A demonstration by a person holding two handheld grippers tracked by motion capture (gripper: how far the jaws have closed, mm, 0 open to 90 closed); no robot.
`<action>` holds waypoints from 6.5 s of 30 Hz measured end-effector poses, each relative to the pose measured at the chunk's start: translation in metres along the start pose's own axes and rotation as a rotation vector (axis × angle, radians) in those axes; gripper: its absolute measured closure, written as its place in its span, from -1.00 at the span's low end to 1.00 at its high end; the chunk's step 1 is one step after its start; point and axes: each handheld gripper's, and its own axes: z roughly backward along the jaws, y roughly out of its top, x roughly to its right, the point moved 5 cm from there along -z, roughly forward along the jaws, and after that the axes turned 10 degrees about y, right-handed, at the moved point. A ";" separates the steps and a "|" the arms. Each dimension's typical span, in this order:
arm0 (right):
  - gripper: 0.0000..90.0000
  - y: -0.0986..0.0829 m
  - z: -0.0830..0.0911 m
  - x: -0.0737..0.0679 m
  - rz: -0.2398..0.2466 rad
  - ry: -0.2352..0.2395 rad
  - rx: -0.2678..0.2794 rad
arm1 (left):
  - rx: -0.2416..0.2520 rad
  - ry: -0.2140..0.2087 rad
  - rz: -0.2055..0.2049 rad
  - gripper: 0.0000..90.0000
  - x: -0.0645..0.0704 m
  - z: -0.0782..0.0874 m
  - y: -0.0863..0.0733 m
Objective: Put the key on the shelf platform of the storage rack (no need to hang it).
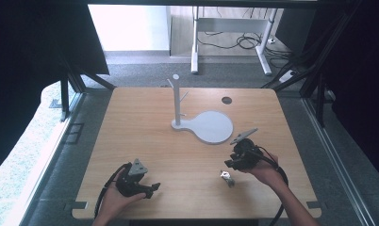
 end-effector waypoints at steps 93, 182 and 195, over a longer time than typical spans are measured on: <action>0.99 0.013 -0.003 -0.013 -0.009 0.088 -0.142 | -0.010 0.008 -0.008 -0.48 0.000 -0.006 -0.002; 0.99 0.084 0.015 0.056 -0.067 -0.023 -0.109 | -0.034 -0.002 -0.033 -0.49 0.004 -0.010 -0.003; 0.99 0.105 0.010 0.064 -0.079 -0.043 -0.125 | -0.025 -0.001 -0.020 -0.49 0.001 -0.008 -0.004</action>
